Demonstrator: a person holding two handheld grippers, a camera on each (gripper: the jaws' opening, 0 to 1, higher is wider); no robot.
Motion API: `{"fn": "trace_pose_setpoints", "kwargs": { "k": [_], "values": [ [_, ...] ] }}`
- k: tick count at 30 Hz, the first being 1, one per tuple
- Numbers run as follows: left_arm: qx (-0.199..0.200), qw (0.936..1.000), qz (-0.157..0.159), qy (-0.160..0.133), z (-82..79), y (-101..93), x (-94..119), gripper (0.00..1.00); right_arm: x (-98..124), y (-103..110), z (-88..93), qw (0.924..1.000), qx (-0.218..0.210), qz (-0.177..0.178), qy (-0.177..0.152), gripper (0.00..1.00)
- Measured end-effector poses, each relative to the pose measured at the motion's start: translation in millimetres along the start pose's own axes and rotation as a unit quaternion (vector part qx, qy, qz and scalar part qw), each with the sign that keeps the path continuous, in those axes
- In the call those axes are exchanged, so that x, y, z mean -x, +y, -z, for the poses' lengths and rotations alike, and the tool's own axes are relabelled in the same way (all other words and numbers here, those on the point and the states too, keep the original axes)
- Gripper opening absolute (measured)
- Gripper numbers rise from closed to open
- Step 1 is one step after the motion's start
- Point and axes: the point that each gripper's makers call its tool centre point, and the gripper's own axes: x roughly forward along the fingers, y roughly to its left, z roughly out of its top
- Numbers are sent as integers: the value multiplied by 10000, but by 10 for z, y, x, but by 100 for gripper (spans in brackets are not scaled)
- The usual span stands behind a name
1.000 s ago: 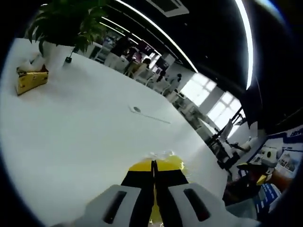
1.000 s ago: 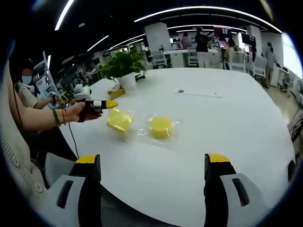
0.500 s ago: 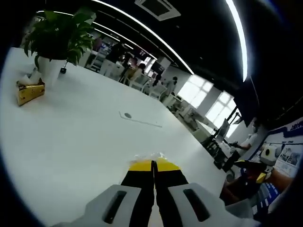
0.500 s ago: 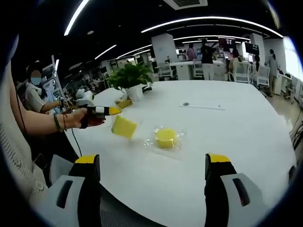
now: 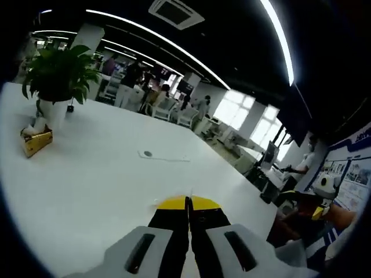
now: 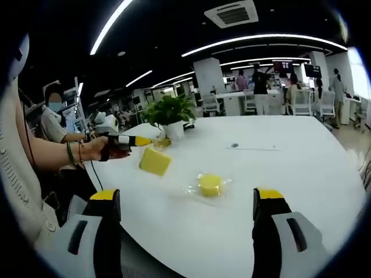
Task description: Compare the silicone blocks by pressing each to a similar depth, holding the contact briefly, and releasing to observe deformation and rebound differences across the visible hardness samples.
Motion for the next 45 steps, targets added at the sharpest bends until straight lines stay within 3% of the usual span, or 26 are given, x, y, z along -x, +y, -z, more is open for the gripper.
{"fn": "trace_pose_setpoints", "kwargs": {
  "k": [8, 21, 31, 45],
  "values": [
    [-422, 9988, 258, -59, -183, -397, 78, 0, 22, 79, -125, 9993, 135, -257, -240, 90],
    [-1243, 9897, 690, 183, -251, -960, 121, 0, -93, 168, -305, 9966, 468, -636, -250, 90],
    [-1606, 9818, 921, 419, -260, -1125, 62, 0, -226, 160, -471, 9907, 973, -953, -38, 88],
    [-2013, 9678, 1300, 768, -253, -1289, -118, 0, -643, 217, -644, 9710, 1704, -1612, 471, 84]
  ]
}}
